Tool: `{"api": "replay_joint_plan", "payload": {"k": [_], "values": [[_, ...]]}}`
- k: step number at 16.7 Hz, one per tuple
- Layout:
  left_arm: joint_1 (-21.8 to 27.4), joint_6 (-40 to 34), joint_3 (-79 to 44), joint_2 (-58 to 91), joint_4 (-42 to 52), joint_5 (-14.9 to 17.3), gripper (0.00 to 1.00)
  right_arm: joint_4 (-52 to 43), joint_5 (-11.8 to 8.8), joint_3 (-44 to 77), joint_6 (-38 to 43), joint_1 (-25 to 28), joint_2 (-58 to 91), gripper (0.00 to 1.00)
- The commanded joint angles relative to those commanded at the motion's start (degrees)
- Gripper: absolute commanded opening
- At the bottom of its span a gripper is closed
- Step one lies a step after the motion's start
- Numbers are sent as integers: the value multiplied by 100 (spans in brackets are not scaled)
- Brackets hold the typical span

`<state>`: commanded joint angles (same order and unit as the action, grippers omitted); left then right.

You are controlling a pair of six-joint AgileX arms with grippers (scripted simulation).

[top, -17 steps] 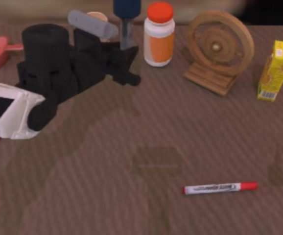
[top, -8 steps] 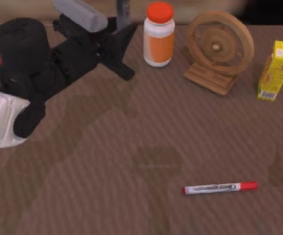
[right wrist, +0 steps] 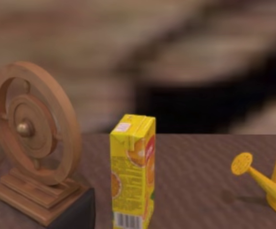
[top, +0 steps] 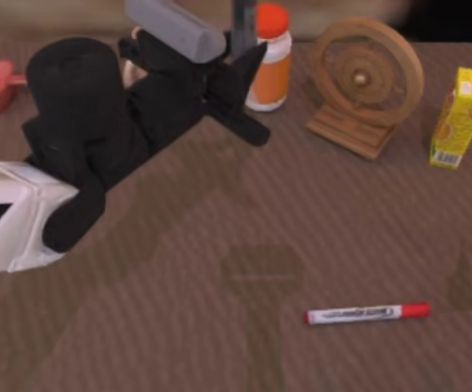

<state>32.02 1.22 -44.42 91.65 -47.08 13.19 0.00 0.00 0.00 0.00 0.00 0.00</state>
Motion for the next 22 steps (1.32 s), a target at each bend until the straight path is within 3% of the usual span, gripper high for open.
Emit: {"api": "replay_joint_plan", "payload": {"k": [2, 4, 15, 18, 22], "values": [[312, -3, 26, -186, 128, -342, 0, 0, 0, 0, 0, 0, 0, 100], [435, -2, 32, -269, 178, -465, 0, 0, 0, 0, 0, 0, 0, 100], [435, -2, 32, -269, 178, -465, 0, 6, -4, 7, 0, 6, 9, 100], [435, -2, 32, -269, 178, -465, 0, 254, -129, 279, 17, 223, 380, 100], [435, -2, 32, -269, 178, -465, 0, 967, -480, 1065, 60, 849, 1736, 100]]}}
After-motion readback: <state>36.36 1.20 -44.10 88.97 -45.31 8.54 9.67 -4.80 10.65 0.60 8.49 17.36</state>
